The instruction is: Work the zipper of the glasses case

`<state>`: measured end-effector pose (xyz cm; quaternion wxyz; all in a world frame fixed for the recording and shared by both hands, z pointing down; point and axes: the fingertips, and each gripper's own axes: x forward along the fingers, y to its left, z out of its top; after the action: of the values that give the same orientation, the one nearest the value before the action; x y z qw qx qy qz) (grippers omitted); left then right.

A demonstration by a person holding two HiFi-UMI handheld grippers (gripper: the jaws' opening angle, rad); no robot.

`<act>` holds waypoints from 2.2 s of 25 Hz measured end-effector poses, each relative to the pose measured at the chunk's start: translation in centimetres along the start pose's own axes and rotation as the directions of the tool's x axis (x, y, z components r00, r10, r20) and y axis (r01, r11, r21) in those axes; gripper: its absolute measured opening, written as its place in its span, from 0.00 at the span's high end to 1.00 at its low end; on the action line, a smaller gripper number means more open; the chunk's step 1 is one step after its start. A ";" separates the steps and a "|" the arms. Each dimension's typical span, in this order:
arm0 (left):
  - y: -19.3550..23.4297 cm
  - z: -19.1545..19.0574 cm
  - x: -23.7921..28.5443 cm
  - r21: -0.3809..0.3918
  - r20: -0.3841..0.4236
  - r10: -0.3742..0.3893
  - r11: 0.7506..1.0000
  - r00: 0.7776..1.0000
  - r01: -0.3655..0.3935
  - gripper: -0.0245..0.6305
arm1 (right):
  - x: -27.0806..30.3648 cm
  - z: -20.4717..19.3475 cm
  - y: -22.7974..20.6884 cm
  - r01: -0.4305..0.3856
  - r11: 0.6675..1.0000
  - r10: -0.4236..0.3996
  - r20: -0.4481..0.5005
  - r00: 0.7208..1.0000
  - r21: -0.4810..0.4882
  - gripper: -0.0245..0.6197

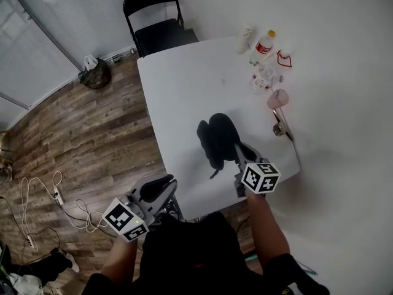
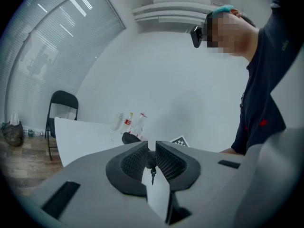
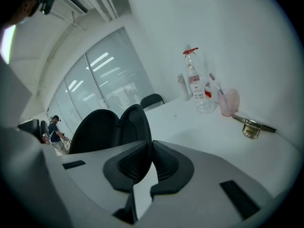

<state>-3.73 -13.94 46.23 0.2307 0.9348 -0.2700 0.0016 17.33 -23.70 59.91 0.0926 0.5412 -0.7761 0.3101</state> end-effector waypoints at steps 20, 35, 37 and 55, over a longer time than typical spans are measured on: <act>-5.1 7.0 0.6 -0.105 0.200 -0.368 0.913 0.908 0.394 0.38 | -10.9 9.0 17.7 -0.484 0.874 0.484 0.179 0.857 -0.046 0.90; -7.7 9.9 -1.5 -0.093 0.350 -0.461 0.849 0.816 0.520 0.35 | -12.5 7.3 24.7 -0.488 0.821 0.523 0.051 0.851 -0.297 0.90; -7.8 9.9 -1.8 -0.090 0.358 -0.461 0.849 0.812 0.521 0.35 | -12.4 7.0 25.0 -0.496 0.817 0.530 0.043 0.847 -0.294 0.90; -8.1 9.9 -2.7 -0.137 0.440 -0.511 0.775 0.738 0.618 0.36 | -13.5 5.4 26.4 -0.649 0.730 0.663 -0.007 0.748 -0.213 0.85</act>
<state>-3.12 -10.79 33.54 0.2904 0.9129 -0.0077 -0.2868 0.09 -10.40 39.10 0.0046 0.2305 -0.9470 0.2236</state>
